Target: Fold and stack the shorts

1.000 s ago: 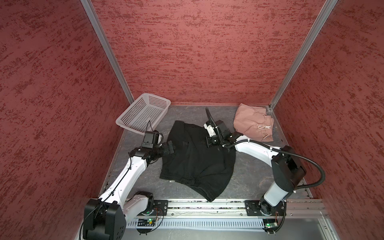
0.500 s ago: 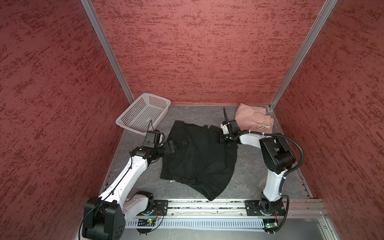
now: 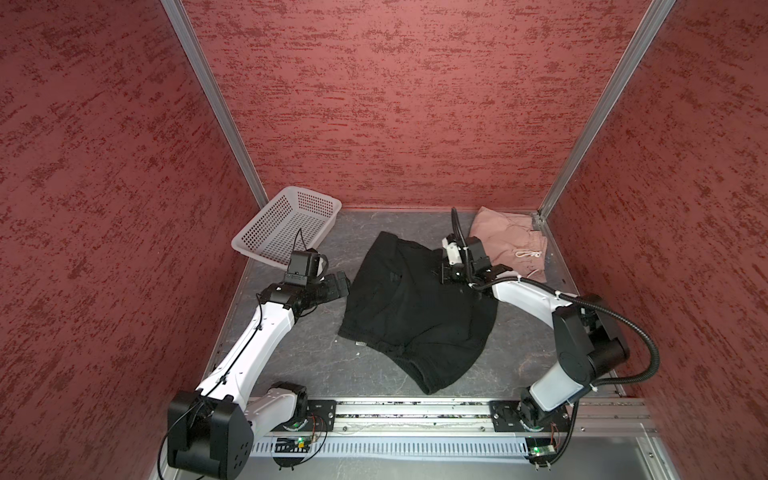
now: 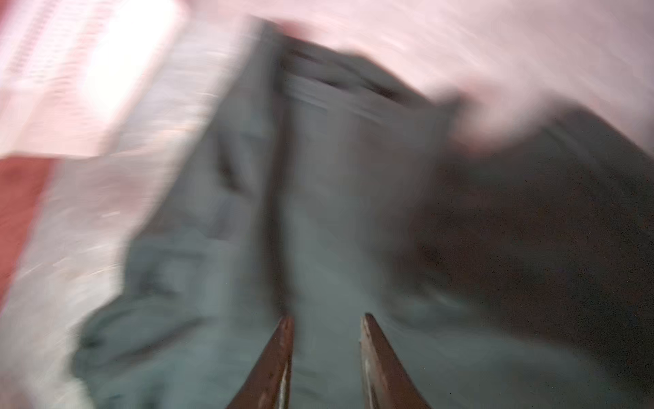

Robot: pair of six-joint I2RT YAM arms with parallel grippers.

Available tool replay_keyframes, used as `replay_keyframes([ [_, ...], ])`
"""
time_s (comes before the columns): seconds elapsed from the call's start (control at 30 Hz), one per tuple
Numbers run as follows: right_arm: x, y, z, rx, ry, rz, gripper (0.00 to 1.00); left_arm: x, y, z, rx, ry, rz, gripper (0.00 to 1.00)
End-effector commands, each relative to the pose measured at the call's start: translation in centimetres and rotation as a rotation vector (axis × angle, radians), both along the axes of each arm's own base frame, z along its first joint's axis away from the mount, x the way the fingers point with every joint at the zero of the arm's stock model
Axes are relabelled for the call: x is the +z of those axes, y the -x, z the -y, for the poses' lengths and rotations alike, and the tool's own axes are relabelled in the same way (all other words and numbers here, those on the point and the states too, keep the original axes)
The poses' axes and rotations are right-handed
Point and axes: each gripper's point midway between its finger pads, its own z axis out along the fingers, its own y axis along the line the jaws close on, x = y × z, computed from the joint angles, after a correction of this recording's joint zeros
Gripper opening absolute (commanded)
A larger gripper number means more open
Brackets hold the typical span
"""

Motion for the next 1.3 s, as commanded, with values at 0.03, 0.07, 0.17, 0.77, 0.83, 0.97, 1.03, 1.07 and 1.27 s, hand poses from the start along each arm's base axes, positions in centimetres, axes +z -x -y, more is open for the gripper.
replay_keyframes([
  [0.03,-2.5,-1.5,-7.2,0.221,0.020,0.022,0.24,2.1,0.7,-0.7,0.002,-0.014,0.046,0.99],
  [0.07,-3.3,-1.8,-8.8,0.253,0.021,0.017,0.20,2.1,1.0,-0.7,0.004,-0.013,0.045,0.99],
  [0.17,-5.0,-3.2,-11.8,0.291,0.027,-0.001,0.12,2.0,1.8,-0.7,0.011,0.000,0.036,0.99],
  [0.77,-12.9,-16.1,-16.1,0.057,0.017,-0.154,0.03,-0.8,4.5,0.1,0.027,0.059,-0.054,0.99],
  [0.83,-12.2,-18.3,-14.3,-0.015,-0.114,-0.204,0.01,-0.9,4.5,0.3,0.018,0.059,-0.065,0.99],
  [0.97,-7.6,-17.6,-13.6,0.054,-0.129,-0.153,0.06,-0.6,4.3,0.7,0.005,0.066,-0.061,0.99],
  [1.03,-4.3,-15.8,-14.3,0.114,-0.112,-0.054,0.09,-0.6,4.0,1.1,-0.008,0.069,-0.051,0.99],
  [1.07,-2.9,-15.1,-14.4,0.130,-0.112,-0.018,0.10,-0.6,3.8,1.2,-0.013,0.070,-0.046,0.99],
  [1.27,3.1,-12.4,-11.7,0.107,-0.076,0.122,0.15,-1.8,2.4,4.6,-0.113,0.107,-0.048,0.99],
])
